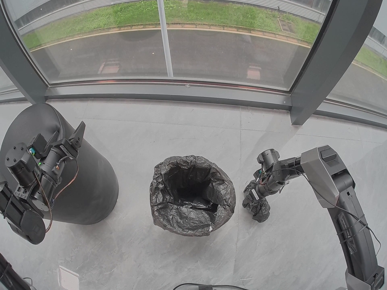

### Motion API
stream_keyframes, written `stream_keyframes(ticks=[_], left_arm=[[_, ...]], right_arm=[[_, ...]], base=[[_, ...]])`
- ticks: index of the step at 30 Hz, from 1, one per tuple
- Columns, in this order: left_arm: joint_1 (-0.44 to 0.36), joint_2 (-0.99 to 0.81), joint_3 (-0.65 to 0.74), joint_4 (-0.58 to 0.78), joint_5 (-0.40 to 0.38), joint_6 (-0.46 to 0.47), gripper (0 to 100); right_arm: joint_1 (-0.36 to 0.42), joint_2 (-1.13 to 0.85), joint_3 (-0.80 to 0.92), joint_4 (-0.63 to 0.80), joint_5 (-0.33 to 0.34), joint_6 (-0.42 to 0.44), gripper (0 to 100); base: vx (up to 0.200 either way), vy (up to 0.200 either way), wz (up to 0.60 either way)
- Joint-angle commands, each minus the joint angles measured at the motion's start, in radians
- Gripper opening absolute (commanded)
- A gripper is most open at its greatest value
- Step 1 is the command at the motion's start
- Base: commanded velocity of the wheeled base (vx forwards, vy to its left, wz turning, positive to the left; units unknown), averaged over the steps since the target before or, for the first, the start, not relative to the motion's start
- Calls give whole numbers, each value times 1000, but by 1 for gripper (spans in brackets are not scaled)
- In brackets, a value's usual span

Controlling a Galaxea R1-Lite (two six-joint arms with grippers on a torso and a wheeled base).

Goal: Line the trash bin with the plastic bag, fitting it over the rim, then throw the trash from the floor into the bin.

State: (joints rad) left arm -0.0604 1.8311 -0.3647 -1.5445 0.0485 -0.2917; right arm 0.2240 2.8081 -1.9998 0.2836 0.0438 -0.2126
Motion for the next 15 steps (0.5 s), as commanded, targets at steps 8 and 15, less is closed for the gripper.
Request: stream_keyframes(ticks=[8, 15], left_arm=[[-15, -138, -2, 95, 1, -7, 100], [-39, -296, -10, 191, 2, -7, 100]], right_arm=[[1, 82, 0, 2, -10, 59, 0], [-3, 79, 0, 0, -12, 73, 0]], base=[[0, 0, 0], [0, 0, 0]])
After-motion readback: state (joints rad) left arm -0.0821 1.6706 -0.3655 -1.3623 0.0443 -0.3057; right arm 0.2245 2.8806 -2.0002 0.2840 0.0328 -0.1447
